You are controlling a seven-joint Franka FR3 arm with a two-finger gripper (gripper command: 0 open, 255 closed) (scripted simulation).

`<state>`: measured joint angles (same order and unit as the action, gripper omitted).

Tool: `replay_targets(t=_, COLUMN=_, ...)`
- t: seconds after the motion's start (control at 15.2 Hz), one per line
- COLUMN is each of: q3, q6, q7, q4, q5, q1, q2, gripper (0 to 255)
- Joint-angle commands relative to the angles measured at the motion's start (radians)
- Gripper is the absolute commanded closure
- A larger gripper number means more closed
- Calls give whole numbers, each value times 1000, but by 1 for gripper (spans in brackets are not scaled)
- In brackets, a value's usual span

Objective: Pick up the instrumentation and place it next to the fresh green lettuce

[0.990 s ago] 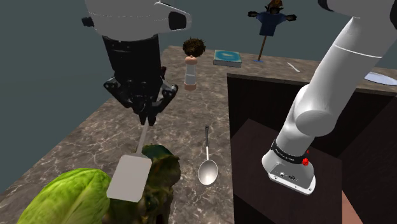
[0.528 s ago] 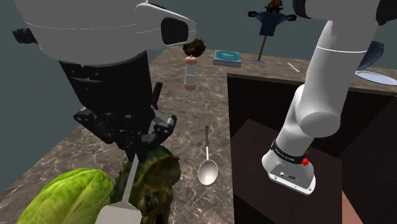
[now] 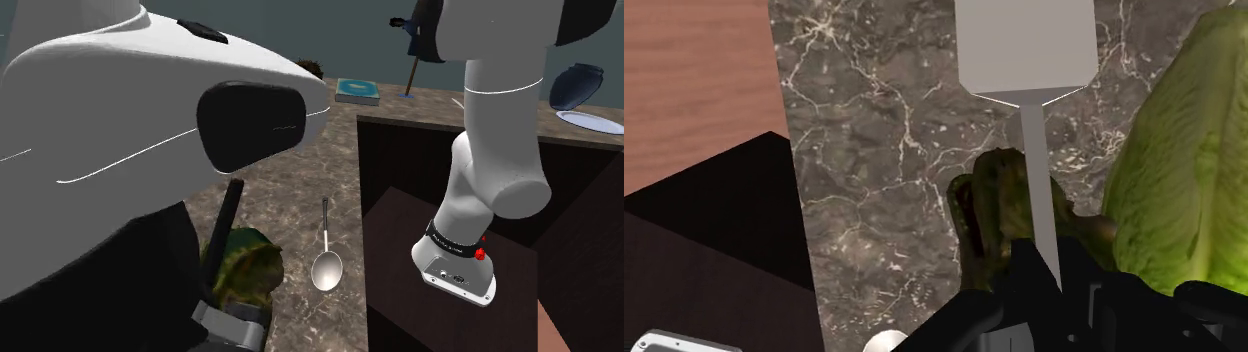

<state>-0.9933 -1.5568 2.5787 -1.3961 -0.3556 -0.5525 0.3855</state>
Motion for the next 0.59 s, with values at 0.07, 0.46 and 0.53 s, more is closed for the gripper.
replay_targets(t=0.07, q3=24, q6=54, q7=75, q4=125, q5=-70, q1=-139, q2=99, gripper=255)
replay_targets(t=0.46, q3=28, q6=-8, q7=95, q4=67, q5=-77, q1=-138, q2=110, gripper=255)
replay_targets(t=0.53, q3=28, q6=-22, q7=96, q4=50, q5=-76, q1=-133, q2=109, gripper=255)
